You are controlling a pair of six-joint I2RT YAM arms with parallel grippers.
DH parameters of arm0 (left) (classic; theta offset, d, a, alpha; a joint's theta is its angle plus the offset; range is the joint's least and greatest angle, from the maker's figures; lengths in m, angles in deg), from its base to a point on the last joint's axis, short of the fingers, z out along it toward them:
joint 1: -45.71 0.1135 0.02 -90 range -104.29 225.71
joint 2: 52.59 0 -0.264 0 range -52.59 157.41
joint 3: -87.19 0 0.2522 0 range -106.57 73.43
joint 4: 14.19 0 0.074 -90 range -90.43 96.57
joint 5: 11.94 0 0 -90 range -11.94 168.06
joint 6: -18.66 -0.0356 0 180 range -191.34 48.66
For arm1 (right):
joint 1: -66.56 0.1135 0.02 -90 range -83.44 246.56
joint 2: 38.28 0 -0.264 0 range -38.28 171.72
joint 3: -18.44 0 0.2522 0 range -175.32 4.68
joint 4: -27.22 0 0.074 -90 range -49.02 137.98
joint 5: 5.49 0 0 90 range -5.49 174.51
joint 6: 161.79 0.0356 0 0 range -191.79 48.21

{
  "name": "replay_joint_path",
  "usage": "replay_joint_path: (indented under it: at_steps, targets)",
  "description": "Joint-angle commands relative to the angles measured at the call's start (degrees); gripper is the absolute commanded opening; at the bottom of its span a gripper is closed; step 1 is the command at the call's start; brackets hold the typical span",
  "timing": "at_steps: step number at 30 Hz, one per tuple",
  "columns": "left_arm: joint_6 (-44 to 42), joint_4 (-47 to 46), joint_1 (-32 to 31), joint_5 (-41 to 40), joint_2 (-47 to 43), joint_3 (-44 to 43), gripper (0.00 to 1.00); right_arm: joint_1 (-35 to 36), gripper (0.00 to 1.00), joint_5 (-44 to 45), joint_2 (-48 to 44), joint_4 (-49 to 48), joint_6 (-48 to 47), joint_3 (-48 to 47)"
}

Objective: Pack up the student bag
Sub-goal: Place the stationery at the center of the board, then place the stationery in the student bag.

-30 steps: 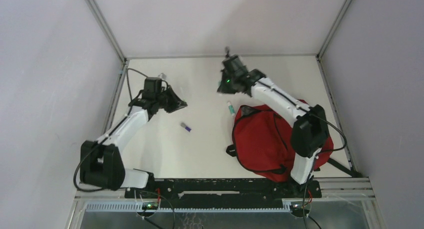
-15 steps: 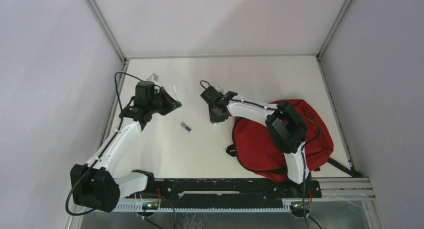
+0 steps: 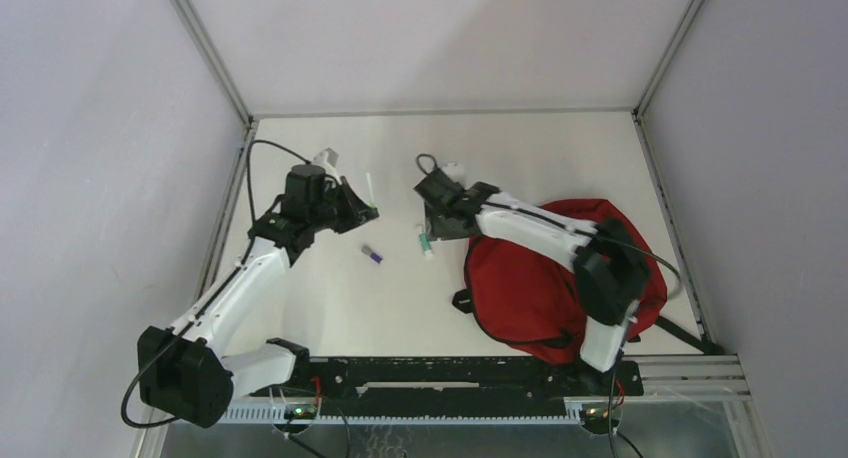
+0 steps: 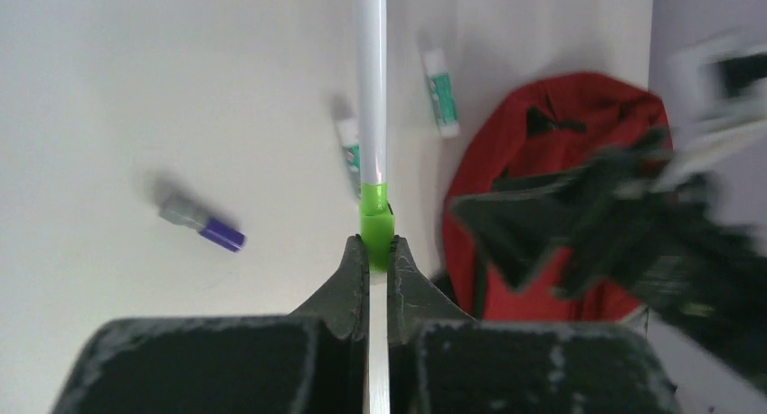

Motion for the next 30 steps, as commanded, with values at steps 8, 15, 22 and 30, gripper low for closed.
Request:
replay_joint_path:
  at_steps: [8, 15, 22, 30]
  targets:
    - [-2.9, -3.2, -21.3, 0.2, 8.3, -10.9, 0.0, -19.8, 0.6, 9.3, -40.0, 5.1, 1.7, 25.1]
    - [-3.2, -4.4, -28.5, 9.1, 21.0, -21.5, 0.0, -34.2, 0.59, 2.2, -50.9, 6.5, 2.2, 37.0]
    - [-1.4, -3.9, -30.9, 14.7, 30.7, -30.1, 0.0, -32.3, 0.63, -1.8, -45.6, 6.3, 1.6, 38.7]
    - [-1.6, -4.1, -31.0, 14.2, 32.1, -30.7, 0.0, -27.5, 0.65, -1.7, -38.0, 5.7, 1.7, 38.9]
